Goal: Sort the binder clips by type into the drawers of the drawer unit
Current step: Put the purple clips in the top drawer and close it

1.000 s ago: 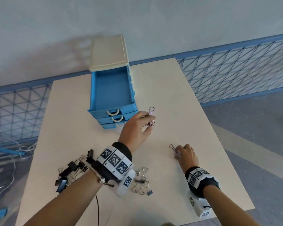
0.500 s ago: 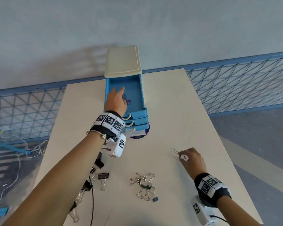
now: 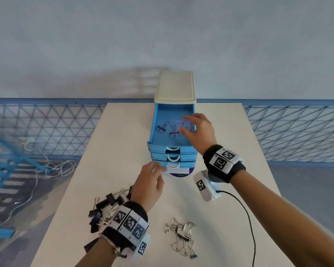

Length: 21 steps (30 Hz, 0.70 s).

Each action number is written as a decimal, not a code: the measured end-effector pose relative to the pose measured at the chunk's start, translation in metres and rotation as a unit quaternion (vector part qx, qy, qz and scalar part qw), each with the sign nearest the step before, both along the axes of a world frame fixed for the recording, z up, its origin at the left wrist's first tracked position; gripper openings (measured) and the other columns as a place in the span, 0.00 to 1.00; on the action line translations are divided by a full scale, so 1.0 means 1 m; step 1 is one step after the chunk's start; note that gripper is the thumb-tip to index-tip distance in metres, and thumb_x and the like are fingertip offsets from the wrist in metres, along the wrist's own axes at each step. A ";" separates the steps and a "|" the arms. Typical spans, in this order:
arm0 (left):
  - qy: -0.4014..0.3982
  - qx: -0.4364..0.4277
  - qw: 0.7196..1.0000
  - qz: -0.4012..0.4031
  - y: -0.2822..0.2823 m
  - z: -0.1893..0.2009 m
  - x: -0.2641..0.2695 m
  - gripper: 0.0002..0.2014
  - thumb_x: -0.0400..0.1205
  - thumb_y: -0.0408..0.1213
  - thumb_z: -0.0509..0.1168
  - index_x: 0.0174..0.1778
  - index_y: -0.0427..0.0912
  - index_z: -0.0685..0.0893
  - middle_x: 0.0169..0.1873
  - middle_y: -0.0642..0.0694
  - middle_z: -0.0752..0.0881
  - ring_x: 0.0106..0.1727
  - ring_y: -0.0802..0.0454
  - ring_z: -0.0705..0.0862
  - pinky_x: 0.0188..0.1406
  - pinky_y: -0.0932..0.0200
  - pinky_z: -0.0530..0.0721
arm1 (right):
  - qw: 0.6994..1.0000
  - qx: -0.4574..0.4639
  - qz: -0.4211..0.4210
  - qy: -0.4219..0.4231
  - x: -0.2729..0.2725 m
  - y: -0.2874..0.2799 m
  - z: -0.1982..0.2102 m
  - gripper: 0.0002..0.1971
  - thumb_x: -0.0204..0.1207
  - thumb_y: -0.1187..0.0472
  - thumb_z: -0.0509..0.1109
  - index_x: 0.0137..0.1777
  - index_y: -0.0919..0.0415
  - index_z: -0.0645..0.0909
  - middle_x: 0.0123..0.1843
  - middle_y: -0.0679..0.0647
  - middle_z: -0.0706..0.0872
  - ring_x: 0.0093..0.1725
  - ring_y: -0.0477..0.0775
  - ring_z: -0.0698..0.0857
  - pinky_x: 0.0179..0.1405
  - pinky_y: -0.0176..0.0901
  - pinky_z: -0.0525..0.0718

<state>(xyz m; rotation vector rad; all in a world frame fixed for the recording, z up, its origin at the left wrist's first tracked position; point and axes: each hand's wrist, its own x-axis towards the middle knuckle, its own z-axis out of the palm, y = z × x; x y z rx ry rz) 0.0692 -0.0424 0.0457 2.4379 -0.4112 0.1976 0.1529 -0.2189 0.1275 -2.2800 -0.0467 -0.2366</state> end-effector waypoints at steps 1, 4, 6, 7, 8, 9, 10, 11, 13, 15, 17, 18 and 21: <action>0.026 0.007 1.000 -0.012 0.005 -0.005 -0.007 0.25 0.73 0.44 0.45 0.53 0.42 0.84 0.52 0.43 0.84 0.54 0.57 0.74 0.54 0.64 0.75 | 0.999 -0.019 0.011 0.027 0.007 0.002 0.001 0.24 0.73 0.57 0.72 0.69 0.58 0.76 0.73 0.65 0.73 0.71 0.62 0.75 0.73 0.50 0.72; 0.091 0.055 0.993 -0.053 0.022 -0.024 -0.030 0.28 0.74 0.49 0.42 0.61 0.45 0.80 0.53 0.47 0.84 0.55 0.54 0.81 0.56 0.57 0.81 | 0.998 -0.045 0.025 0.047 0.014 0.001 0.000 0.29 0.75 0.51 0.69 0.74 0.56 0.68 0.80 0.64 0.63 0.78 0.62 0.65 0.78 0.51 0.65; 0.131 0.085 0.985 -0.079 0.029 -0.036 -0.049 0.31 0.73 0.52 0.40 0.65 0.47 0.75 0.57 0.48 0.82 0.58 0.53 0.80 0.58 0.54 0.81 | 0.996 -0.063 0.035 0.060 0.011 -0.004 -0.008 0.30 0.74 0.49 0.70 0.74 0.56 0.68 0.80 0.63 0.62 0.79 0.62 0.62 0.79 0.53 0.62; 0.156 0.104 0.978 -0.087 0.033 -0.043 -0.058 0.33 0.71 0.53 0.39 0.68 0.48 0.73 0.61 0.49 0.80 0.61 0.54 0.78 0.61 0.57 0.79 | 0.994 -0.079 0.039 0.066 0.009 -0.007 -0.012 0.31 0.73 0.49 0.70 0.74 0.57 0.68 0.80 0.63 0.62 0.79 0.62 0.61 0.80 0.54 0.61; 0.180 0.123 0.972 -0.090 0.037 -0.049 -0.068 0.34 0.70 0.54 0.38 0.70 0.49 0.70 0.65 0.51 0.76 0.65 0.55 0.75 0.63 0.60 0.77 | 0.992 -0.098 0.041 0.068 0.007 -0.011 -0.017 0.32 0.72 0.48 0.71 0.74 0.56 0.68 0.80 0.63 0.63 0.79 0.62 0.61 0.80 0.55 0.62; 0.201 0.135 0.967 -0.086 0.042 -0.058 -0.077 0.34 0.71 0.54 0.39 0.71 0.49 0.68 0.68 0.53 0.72 0.68 0.56 0.73 0.64 0.62 0.74 | 0.990 -0.119 0.042 0.068 0.005 -0.015 -0.021 0.33 0.71 0.47 0.72 0.74 0.56 0.68 0.79 0.64 0.64 0.79 0.62 0.62 0.80 0.57 0.62; 0.217 0.150 0.961 -0.082 0.048 -0.066 -0.086 0.31 0.73 0.53 0.41 0.72 0.49 0.67 0.70 0.54 0.69 0.70 0.56 0.71 0.64 0.64 0.72 | 0.988 -0.136 0.042 0.067 0.002 -0.018 -0.024 0.35 0.70 0.46 0.73 0.74 0.56 0.67 0.79 0.64 0.64 0.78 0.63 0.62 0.79 0.58 0.62; 0.210 0.172 0.959 -0.083 0.053 -0.075 -0.095 0.28 0.74 0.52 0.45 0.70 0.49 0.68 0.70 0.54 0.69 0.70 0.58 0.72 0.62 0.67 0.73 | 0.986 -0.146 0.041 0.066 0.000 -0.020 -0.028 0.36 0.68 0.45 0.74 0.74 0.56 0.67 0.78 0.64 0.65 0.78 0.64 0.63 0.79 0.58 0.62; 0.265 0.182 0.943 -0.088 0.062 -0.083 -0.110 0.25 0.68 0.55 0.51 0.61 0.54 0.72 0.62 0.54 0.75 0.58 0.63 0.82 0.46 0.78 0.79 | 0.986 -0.149 0.037 0.063 -0.004 -0.024 -0.034 0.38 0.66 0.45 0.75 0.74 0.56 0.67 0.78 0.65 0.65 0.78 0.65 0.63 0.78 0.58 0.62; 0.270 0.239 0.929 -0.083 0.067 -0.094 -0.122 0.25 0.61 0.62 0.51 0.54 0.59 0.70 0.55 0.55 0.74 0.50 0.68 0.81 0.30 0.83 0.77 | 0.986 -0.152 0.034 0.060 -0.008 -0.026 -0.039 0.40 0.65 0.45 0.76 0.75 0.56 0.66 0.78 0.65 0.65 0.77 0.65 0.64 0.78 0.58 0.62; 0.246 0.258 0.929 -0.094 0.071 -0.112 -0.134 0.27 0.59 0.62 0.51 0.53 0.58 0.70 0.55 0.53 0.72 0.50 0.65 0.79 0.28 0.81 0.79 | 0.984 -0.165 0.031 0.060 -0.009 -0.027 -0.044 0.41 0.65 0.45 0.77 0.76 0.56 0.64 0.78 0.65 0.65 0.78 0.65 0.63 0.78 0.58 0.61; 0.244 0.269 0.927 -0.099 0.073 -0.116 -0.139 0.28 0.58 0.62 0.52 0.53 0.57 0.71 0.55 0.52 0.72 0.50 0.64 0.80 0.28 0.80 0.80 | 0.983 -0.171 0.029 0.062 -0.009 -0.027 -0.046 0.41 0.66 0.46 0.76 0.76 0.56 0.63 0.79 0.65 0.64 0.78 0.65 0.63 0.78 0.58 0.61; 0.228 0.276 0.928 -0.101 0.080 -0.129 -0.145 0.30 0.58 0.61 0.54 0.55 0.55 0.71 0.57 0.48 0.72 0.53 0.58 0.78 0.30 0.76 0.84 | 0.983 -0.175 0.021 0.056 -0.009 -0.028 -0.051 0.40 0.67 0.46 0.76 0.76 0.56 0.62 0.78 0.65 0.64 0.77 0.66 0.64 0.78 0.59 0.62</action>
